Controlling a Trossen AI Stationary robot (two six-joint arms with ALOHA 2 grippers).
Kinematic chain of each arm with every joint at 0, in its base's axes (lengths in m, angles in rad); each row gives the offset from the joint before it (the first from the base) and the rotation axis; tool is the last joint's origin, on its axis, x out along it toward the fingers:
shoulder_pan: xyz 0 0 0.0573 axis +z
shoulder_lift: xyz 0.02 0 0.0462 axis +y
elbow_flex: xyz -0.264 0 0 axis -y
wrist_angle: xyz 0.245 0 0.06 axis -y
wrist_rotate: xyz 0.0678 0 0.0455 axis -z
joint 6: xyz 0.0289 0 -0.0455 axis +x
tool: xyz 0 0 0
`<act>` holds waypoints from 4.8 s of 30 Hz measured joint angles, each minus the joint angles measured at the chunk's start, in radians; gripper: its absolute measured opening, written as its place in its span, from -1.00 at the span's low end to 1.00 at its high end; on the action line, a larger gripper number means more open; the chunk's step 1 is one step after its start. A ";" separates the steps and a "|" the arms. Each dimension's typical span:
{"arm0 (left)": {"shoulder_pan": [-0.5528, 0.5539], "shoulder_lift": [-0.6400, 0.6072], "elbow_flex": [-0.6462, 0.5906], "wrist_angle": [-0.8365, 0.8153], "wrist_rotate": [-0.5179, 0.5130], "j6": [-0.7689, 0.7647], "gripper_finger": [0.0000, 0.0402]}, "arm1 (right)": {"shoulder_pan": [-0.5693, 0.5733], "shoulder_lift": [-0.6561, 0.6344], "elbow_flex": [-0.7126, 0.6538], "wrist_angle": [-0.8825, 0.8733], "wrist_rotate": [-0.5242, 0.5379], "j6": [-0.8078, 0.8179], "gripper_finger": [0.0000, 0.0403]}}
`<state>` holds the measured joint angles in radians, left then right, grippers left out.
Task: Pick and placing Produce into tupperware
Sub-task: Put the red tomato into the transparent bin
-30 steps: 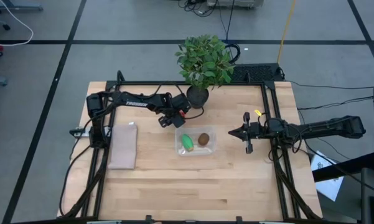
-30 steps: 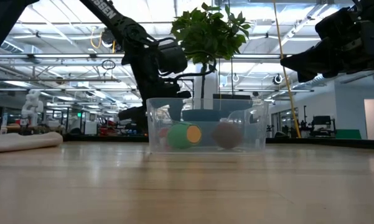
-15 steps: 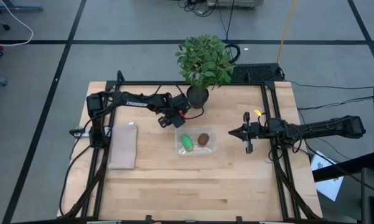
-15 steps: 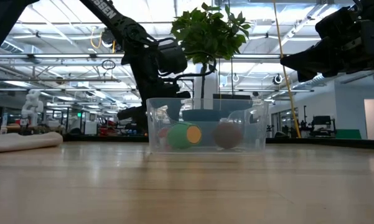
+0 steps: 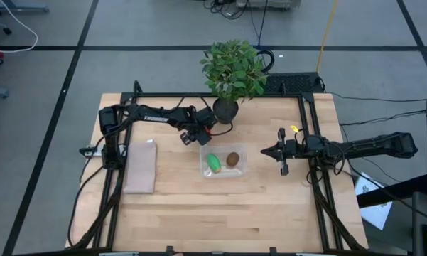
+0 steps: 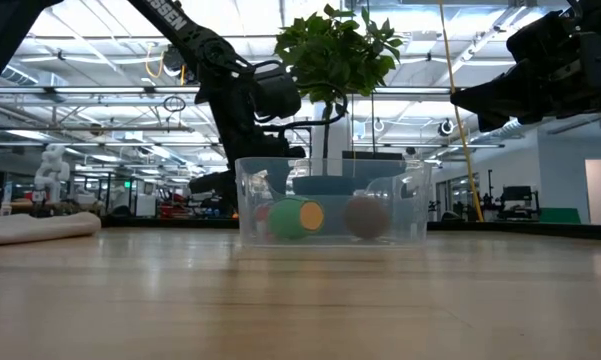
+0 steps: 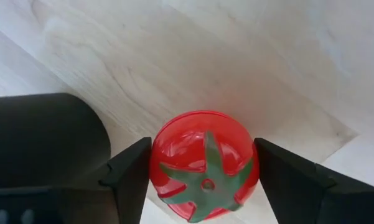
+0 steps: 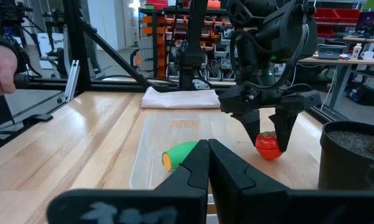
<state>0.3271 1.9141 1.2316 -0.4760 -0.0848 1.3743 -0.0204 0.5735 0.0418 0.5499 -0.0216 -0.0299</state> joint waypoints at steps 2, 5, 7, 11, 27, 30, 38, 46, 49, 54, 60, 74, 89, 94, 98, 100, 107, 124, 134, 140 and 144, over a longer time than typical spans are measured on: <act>0.000 0.000 0.000 0.000 -0.014 0.000 0.29 | 0.000 0.000 0.000 0.000 0.000 0.000 -1.00; -0.002 0.000 0.000 -0.001 -0.021 0.000 0.26 | 0.000 0.000 0.000 0.000 0.000 0.000 -1.00; -0.006 0.000 0.000 -0.001 -0.026 0.000 0.24 | 0.000 0.000 0.000 0.000 0.000 0.000 -1.00; -0.018 0.000 0.000 -0.001 -0.073 0.001 0.25 | 0.000 0.000 0.000 0.000 0.000 0.000 -1.00; -0.027 -0.178 0.000 -0.049 -0.019 -0.104 0.27 | 0.000 0.005 0.000 0.010 0.000 0.003 -1.00; -0.027 -0.233 0.000 -0.060 0.013 -0.159 0.27 | 0.000 0.005 0.000 0.012 0.000 0.003 -1.00; -0.026 -0.387 0.000 -0.105 0.134 -0.300 0.27 | 0.000 0.005 0.000 0.019 0.000 0.003 -1.00; -0.021 -0.506 0.000 -0.177 0.149 -0.471 0.27 | 0.000 0.006 0.000 0.023 0.000 0.011 -1.00; -0.022 -0.544 0.000 -0.246 0.172 -0.505 0.27 | 0.000 0.005 0.000 0.024 0.000 0.011 -1.00; -0.031 -0.587 0.000 -0.345 0.182 -0.557 0.27 | 0.000 0.006 0.000 0.024 0.000 0.011 -1.00; -0.033 -0.638 0.000 -0.460 0.200 -0.630 0.27 | 0.000 0.009 0.000 0.024 0.000 0.011 -1.00; 0.001 -0.822 0.000 -0.458 0.331 -0.743 0.27 | 0.000 0.010 0.000 0.027 0.000 0.018 -1.00; 0.056 -0.998 -0.140 -0.518 0.456 -0.850 0.27 | 0.000 0.010 0.000 0.027 0.000 0.015 -1.00; 0.063 -1.085 -0.360 -0.309 0.492 -0.910 0.27 | 0.000 0.010 0.000 0.029 0.000 0.016 -1.00; 0.057 -1.142 -0.533 -0.019 0.539 -1.002 0.27 | 0.000 0.010 0.000 0.029 0.000 0.017 -1.00; 0.051 -1.156 -0.584 0.105 0.540 -1.066 0.27 | 0.000 0.010 0.000 0.030 0.000 0.017 -1.00; 0.035 -1.165 -0.608 0.286 0.523 -1.228 0.27 | 0.000 0.010 0.000 0.031 0.000 0.018 -1.00; -0.214 -1.129 -0.609 0.479 0.450 -1.132 0.22 | 0.000 0.010 0.000 0.053 0.000 0.017 -1.00; -0.155 -1.050 -0.791 0.814 0.477 -1.153 0.24 | 0.000 0.010 0.000 0.052 0.000 0.020 -1.00; -0.095 -1.055 -0.898 0.995 0.512 -1.222 0.25 | 0.000 0.010 0.000 0.052 0.000 0.021 -1.00; -0.078 -1.060 -0.927 1.007 0.530 -1.229 0.25 | 0.000 0.010 0.000 0.052 0.000 0.021 -1.00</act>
<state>0.2495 0.8543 0.3047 0.5312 0.4450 0.1448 -0.0200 0.5838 0.0418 0.6020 -0.0217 -0.0093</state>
